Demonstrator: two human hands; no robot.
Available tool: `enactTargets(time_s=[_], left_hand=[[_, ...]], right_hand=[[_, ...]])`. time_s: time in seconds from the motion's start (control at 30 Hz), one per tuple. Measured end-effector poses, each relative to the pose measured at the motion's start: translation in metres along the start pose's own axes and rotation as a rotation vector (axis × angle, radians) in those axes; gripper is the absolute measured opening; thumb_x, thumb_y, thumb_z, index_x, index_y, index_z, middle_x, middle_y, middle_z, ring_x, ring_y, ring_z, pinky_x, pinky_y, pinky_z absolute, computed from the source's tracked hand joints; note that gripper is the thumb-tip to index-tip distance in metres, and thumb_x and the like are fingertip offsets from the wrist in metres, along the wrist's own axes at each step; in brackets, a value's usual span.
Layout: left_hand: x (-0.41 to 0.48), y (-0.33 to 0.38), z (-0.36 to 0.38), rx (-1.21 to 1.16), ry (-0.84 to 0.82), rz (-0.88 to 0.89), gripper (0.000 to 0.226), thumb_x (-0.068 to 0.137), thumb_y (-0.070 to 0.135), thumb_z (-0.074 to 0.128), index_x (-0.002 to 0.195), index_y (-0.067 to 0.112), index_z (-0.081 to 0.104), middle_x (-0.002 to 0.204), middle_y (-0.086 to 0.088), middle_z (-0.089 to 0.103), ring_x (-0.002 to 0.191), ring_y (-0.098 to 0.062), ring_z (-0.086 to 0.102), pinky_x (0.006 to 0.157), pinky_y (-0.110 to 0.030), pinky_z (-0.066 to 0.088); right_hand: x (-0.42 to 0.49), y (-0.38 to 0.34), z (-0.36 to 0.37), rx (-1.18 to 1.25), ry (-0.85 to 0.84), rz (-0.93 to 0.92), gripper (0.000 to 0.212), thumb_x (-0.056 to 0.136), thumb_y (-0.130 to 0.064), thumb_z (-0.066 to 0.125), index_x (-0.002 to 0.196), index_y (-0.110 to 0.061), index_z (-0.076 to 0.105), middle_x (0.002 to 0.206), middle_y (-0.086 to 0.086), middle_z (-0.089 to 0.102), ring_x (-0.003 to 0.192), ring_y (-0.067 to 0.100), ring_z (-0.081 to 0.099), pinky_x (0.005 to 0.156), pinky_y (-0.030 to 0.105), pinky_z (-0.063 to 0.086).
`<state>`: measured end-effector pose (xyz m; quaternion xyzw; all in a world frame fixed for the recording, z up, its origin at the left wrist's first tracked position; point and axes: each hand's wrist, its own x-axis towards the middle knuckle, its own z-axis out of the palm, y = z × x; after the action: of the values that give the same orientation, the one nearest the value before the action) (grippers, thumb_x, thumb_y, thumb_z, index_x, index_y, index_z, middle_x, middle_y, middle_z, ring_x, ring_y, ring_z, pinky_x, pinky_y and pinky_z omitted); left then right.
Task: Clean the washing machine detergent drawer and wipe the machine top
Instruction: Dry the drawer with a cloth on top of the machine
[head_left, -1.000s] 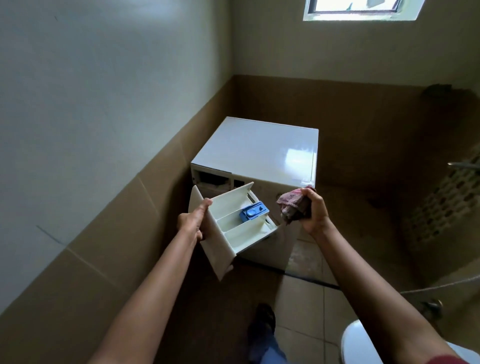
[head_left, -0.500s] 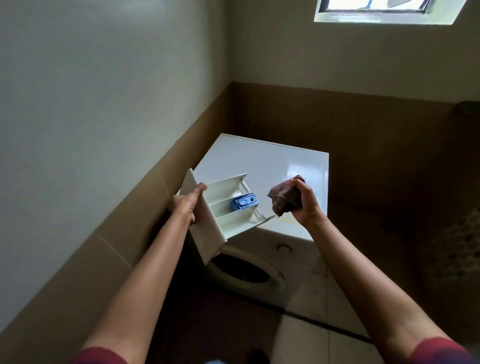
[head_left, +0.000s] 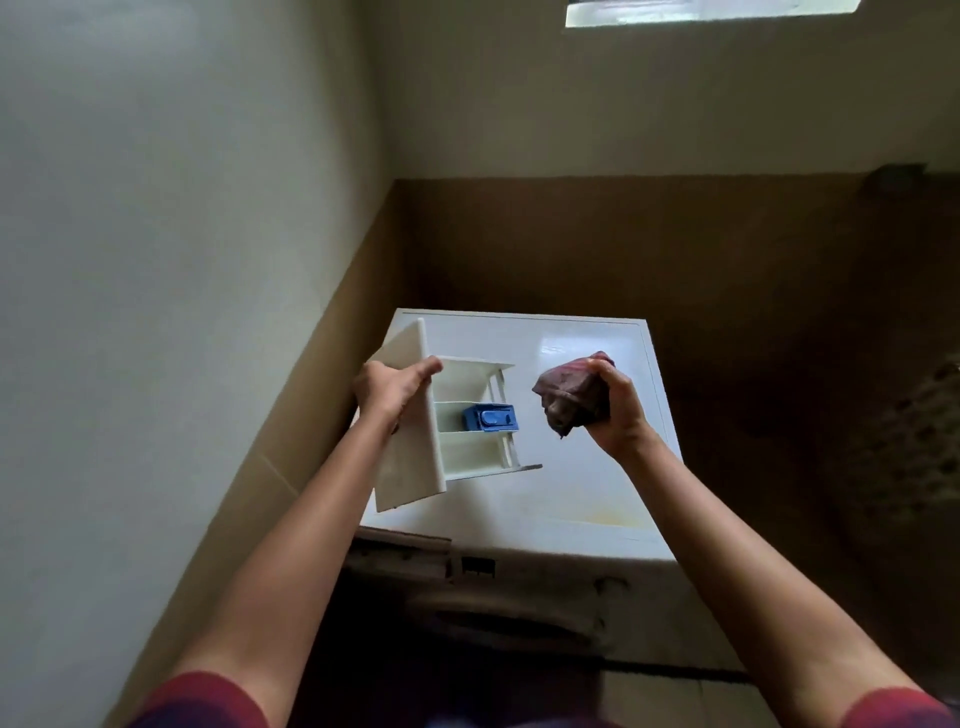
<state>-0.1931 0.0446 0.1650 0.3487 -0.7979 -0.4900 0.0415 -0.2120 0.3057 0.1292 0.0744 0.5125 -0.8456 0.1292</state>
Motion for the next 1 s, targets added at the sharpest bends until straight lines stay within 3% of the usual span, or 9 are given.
enactTargets(time_s=[0.1, 0.2, 0.37, 0.53, 0.6, 0.67, 0.7, 0.87, 1.0], left_hand=[[0.033, 0.017, 0.013, 0.041, -0.072, 0.096, 0.085, 0.052, 0.058, 0.085, 0.107, -0.004, 0.065, 0.109, -0.018, 0.068, 0.101, -0.030, 0.065, 0.078, -0.037, 0.055], [0.050, 0.032, 0.028, 0.069, -0.119, 0.169, 0.087, 0.053, 0.060, 0.084, 0.108, -0.005, 0.063, 0.107, -0.018, 0.067, 0.099, -0.030, 0.064, 0.076, -0.039, 0.054], [0.066, 0.051, 0.052, 0.027, -0.176, 0.196, 0.081, 0.059, 0.052, 0.085, 0.114, 0.000, 0.057, 0.113, -0.015, 0.062, 0.101, -0.027, 0.058, 0.076, -0.033, 0.046], [0.074, 0.068, 0.075, 0.061, -0.291, 0.220, 0.064, 0.061, 0.044, 0.087, 0.101, 0.008, 0.053, 0.105, -0.012, 0.058, 0.097, -0.029, 0.056, 0.074, -0.033, 0.045], [0.075, 0.075, 0.085, 0.123, -0.296, 0.217, 0.052, 0.062, 0.035, 0.089, 0.083, 0.005, 0.052, 0.095, -0.011, 0.058, 0.077, -0.024, 0.058, 0.059, -0.028, 0.046], [0.073, 0.080, 0.091, 0.175, -0.283, 0.205, 0.050, 0.064, 0.028, 0.088, 0.067, 0.008, 0.043, 0.081, -0.009, 0.054, 0.053, -0.015, 0.050, 0.039, -0.023, 0.036], [0.072, 0.082, 0.094, 0.185, -0.284, 0.204, 0.048, 0.066, 0.024, 0.087, 0.066, 0.007, 0.042, 0.080, -0.010, 0.054, 0.051, -0.016, 0.049, 0.038, -0.023, 0.035], [0.068, 0.084, 0.100, 0.185, -0.319, 0.198, 0.038, 0.071, 0.010, 0.082, 0.088, 0.005, 0.048, 0.094, -0.012, 0.054, 0.085, -0.029, 0.057, 0.053, -0.027, 0.043], [0.071, 0.079, 0.102, 0.151, -0.297, 0.212, 0.042, 0.072, 0.007, 0.078, 0.097, 0.010, 0.046, 0.099, -0.007, 0.051, 0.087, -0.022, 0.049, 0.062, -0.026, 0.039]], right_hand=[[0.028, -0.003, 0.010, 0.048, -0.019, -0.072, 0.017, 0.092, -0.023, 0.047, 0.089, -0.006, 0.050, 0.095, 0.022, 0.051, 0.084, 0.037, 0.053, 0.072, 0.042, 0.045], [0.044, -0.005, 0.021, 0.067, -0.002, -0.120, 0.042, 0.090, -0.028, 0.048, 0.115, 0.006, 0.048, 0.107, 0.026, 0.048, 0.092, 0.038, 0.049, 0.075, 0.041, 0.045], [0.060, -0.009, 0.032, 0.100, 0.027, -0.159, 0.064, 0.081, -0.036, 0.054, 0.126, 0.009, 0.046, 0.115, 0.028, 0.048, 0.100, 0.040, 0.048, 0.083, 0.046, 0.041], [0.070, -0.016, 0.028, 0.122, 0.009, -0.153, 0.066, 0.085, -0.037, 0.048, 0.127, 0.014, 0.043, 0.114, 0.034, 0.046, 0.097, 0.043, 0.048, 0.080, 0.045, 0.044], [0.072, -0.020, 0.024, 0.099, 0.004, -0.143, 0.065, 0.086, -0.038, 0.046, 0.123, 0.015, 0.044, 0.111, 0.035, 0.047, 0.092, 0.041, 0.051, 0.078, 0.045, 0.044], [0.076, -0.023, 0.019, 0.082, -0.001, -0.131, 0.061, 0.087, -0.039, 0.045, 0.121, 0.011, 0.048, 0.109, 0.033, 0.049, 0.089, 0.040, 0.055, 0.077, 0.044, 0.046], [0.078, -0.026, 0.016, 0.082, -0.003, -0.129, 0.059, 0.088, -0.040, 0.045, 0.121, 0.008, 0.050, 0.109, 0.032, 0.051, 0.087, 0.039, 0.056, 0.077, 0.044, 0.047], [0.091, -0.038, 0.014, 0.081, 0.030, -0.117, 0.067, 0.088, -0.059, 0.037, 0.115, -0.003, 0.062, 0.108, 0.027, 0.058, 0.088, 0.036, 0.058, 0.081, 0.044, 0.043], [0.098, -0.049, 0.033, -0.093, 0.014, -0.184, 0.038, 0.089, -0.048, 0.041, 0.088, -0.018, 0.065, 0.083, 0.006, 0.063, 0.072, 0.016, 0.060, 0.063, 0.026, 0.048]])
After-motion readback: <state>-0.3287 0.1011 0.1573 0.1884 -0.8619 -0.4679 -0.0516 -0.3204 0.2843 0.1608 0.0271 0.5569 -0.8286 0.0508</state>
